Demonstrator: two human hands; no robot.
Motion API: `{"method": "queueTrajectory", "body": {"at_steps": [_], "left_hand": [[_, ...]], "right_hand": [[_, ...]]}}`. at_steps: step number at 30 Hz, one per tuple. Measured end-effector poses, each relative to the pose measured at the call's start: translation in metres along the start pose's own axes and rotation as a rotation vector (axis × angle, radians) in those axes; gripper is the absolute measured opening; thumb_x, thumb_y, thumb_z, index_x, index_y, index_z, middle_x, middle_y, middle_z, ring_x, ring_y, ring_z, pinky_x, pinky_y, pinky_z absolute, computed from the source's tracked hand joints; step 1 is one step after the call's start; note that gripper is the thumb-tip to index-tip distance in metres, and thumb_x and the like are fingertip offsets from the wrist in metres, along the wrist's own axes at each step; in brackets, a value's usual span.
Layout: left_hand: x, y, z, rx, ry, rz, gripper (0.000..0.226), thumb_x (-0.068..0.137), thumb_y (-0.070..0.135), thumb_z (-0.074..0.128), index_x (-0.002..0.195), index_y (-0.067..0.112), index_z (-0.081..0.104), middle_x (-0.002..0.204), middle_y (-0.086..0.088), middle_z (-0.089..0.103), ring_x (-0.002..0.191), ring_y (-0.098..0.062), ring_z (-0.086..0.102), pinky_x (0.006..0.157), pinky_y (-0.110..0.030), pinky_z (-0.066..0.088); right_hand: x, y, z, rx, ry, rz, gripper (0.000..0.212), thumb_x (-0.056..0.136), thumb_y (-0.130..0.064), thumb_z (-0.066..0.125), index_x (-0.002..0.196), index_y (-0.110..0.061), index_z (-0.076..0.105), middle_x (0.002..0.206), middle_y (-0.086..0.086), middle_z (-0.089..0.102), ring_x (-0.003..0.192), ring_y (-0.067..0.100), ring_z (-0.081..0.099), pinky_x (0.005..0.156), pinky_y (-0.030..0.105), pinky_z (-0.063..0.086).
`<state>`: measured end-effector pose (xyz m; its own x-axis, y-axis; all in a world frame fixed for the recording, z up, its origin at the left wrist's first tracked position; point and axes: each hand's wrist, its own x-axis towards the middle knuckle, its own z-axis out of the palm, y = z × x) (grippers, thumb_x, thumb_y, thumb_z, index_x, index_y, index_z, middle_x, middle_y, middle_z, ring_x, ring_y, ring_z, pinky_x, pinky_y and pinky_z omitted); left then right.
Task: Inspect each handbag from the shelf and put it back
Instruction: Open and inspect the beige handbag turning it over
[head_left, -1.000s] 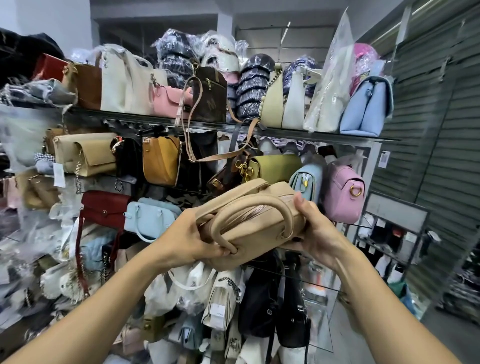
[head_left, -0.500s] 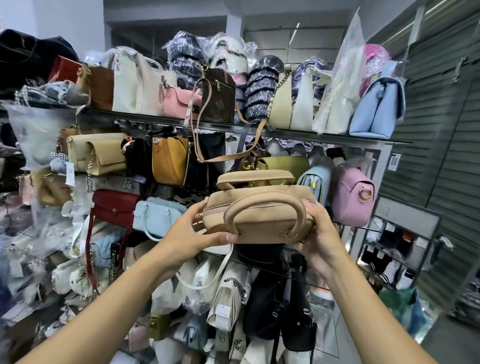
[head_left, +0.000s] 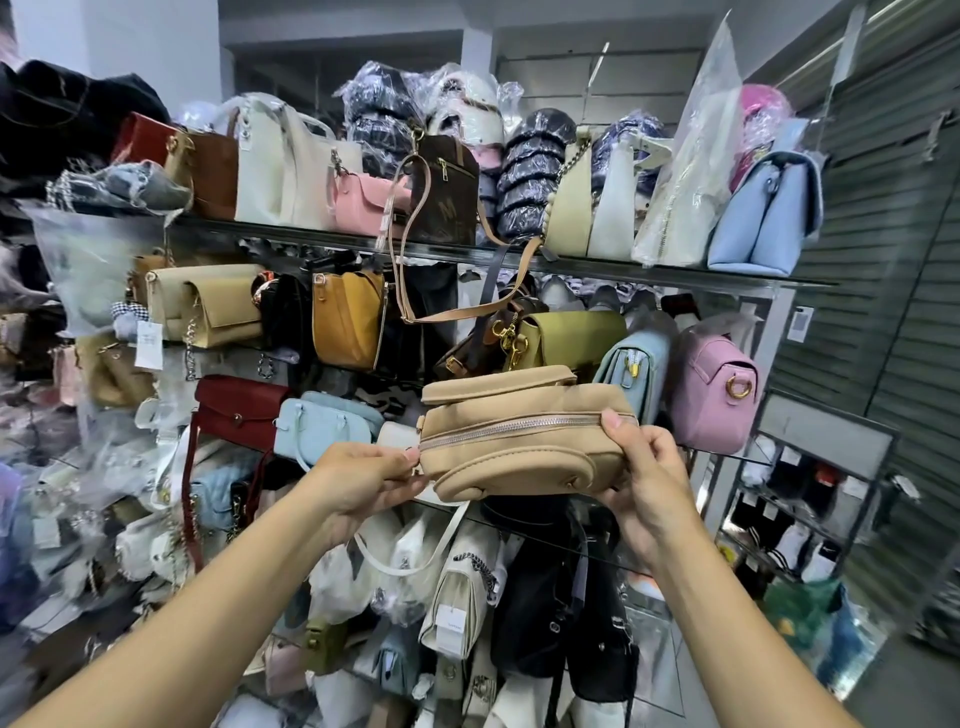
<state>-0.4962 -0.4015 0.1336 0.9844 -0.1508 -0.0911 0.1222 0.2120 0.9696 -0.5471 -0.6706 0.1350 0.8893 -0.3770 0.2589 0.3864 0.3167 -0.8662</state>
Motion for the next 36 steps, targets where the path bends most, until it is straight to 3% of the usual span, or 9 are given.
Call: {"method": "queueTrajectory", "body": {"at_steps": [6,11,16,19,22,26,30,33,36], "left_hand": [[-0.005,-0.005,0.014,0.104,0.112,0.088,0.026,0.103,0.000,0.050,0.078,0.006,0.050,0.080,-0.011,0.064,0.065,-0.018,0.062,0.046,-0.021,0.056],[-0.011,-0.008,0.025,0.235,0.199,0.192,0.017,0.100,-0.002,0.048,0.084,0.005,0.048,0.072,-0.009,0.049,0.049,-0.009,0.058,0.036,-0.015,0.042],[-0.003,-0.016,0.020,0.387,0.298,0.235,0.020,0.096,0.007,0.050,0.076,0.007,0.049,0.072,-0.010,0.046,0.063,-0.020,0.043,0.053,-0.031,0.033],[-0.003,-0.017,0.019,0.432,0.336,0.261,0.031,0.096,0.009,0.048,0.065,0.014,0.042,0.062,-0.003,0.043,0.065,-0.021,0.041,0.058,-0.032,0.029],[-0.005,-0.015,0.018,0.446,0.332,0.294,0.037,0.095,0.007,0.044,0.060,0.017,0.046,0.055,0.001,0.045,0.061,-0.021,0.044,0.045,-0.025,0.035],[-0.001,-0.013,0.013,0.543,0.376,0.287,0.033,0.094,0.008,0.045,0.062,0.014,0.040,0.061,-0.002,0.044,0.070,-0.027,0.043,0.059,-0.036,0.030],[-0.012,-0.009,0.014,0.690,0.427,0.366,0.027,0.096,0.008,0.044,0.071,0.014,0.051,0.075,-0.007,0.055,0.089,-0.038,0.056,0.064,-0.036,0.029],[-0.017,-0.004,0.014,0.755,0.417,0.421,0.035,0.093,0.020,0.040,0.107,0.009,0.071,0.105,-0.013,0.070,0.105,-0.039,0.058,0.077,-0.037,0.044],[-0.013,-0.003,0.009,0.766,0.378,0.410,0.047,0.086,0.029,0.037,0.110,0.013,0.074,0.102,-0.012,0.073,0.099,-0.035,0.060,0.083,-0.042,0.052]], "right_hand": [[-0.001,0.004,0.004,-0.045,-0.005,-0.022,0.083,0.030,-0.066,0.097,0.077,-0.024,0.043,0.084,0.010,0.055,0.070,0.017,0.063,0.065,0.043,0.054],[-0.009,0.006,0.015,-0.072,0.053,-0.109,0.061,0.068,-0.063,0.071,0.096,-0.015,0.046,0.095,0.013,0.055,0.080,0.025,0.055,0.056,0.036,0.052],[-0.016,0.006,0.022,-0.120,-0.014,-0.201,0.078,0.058,-0.085,0.075,0.084,-0.017,0.047,0.083,-0.002,0.058,0.088,0.023,0.050,0.078,0.048,0.045],[-0.017,0.006,0.022,-0.240,-0.108,-0.259,0.064,0.065,-0.081,0.074,0.077,-0.023,0.048,0.116,-0.002,0.060,0.109,0.022,0.056,0.093,0.050,0.045],[-0.017,0.001,0.022,-0.386,-0.133,-0.317,0.041,0.072,-0.061,0.073,0.066,-0.028,0.050,0.155,-0.009,0.042,0.147,0.019,0.039,0.108,0.052,0.047],[-0.017,-0.003,0.019,-0.372,-0.167,-0.291,0.043,0.070,-0.055,0.075,0.067,-0.019,0.052,0.154,-0.009,0.043,0.145,0.017,0.041,0.092,0.044,0.059],[-0.015,-0.002,0.007,-0.356,-0.289,-0.240,0.089,0.043,-0.068,0.094,0.088,0.001,0.061,0.162,-0.014,0.033,0.143,0.013,0.043,0.092,0.046,0.060],[-0.014,-0.003,0.007,-0.360,-0.371,-0.195,0.066,0.040,-0.064,0.097,0.067,-0.018,0.059,0.165,-0.018,0.025,0.141,0.009,0.047,0.100,0.054,0.055],[-0.009,-0.003,0.004,-0.342,-0.384,-0.188,0.060,0.041,-0.058,0.100,0.061,-0.026,0.054,0.166,-0.016,0.023,0.143,0.011,0.046,0.106,0.062,0.048]]}}
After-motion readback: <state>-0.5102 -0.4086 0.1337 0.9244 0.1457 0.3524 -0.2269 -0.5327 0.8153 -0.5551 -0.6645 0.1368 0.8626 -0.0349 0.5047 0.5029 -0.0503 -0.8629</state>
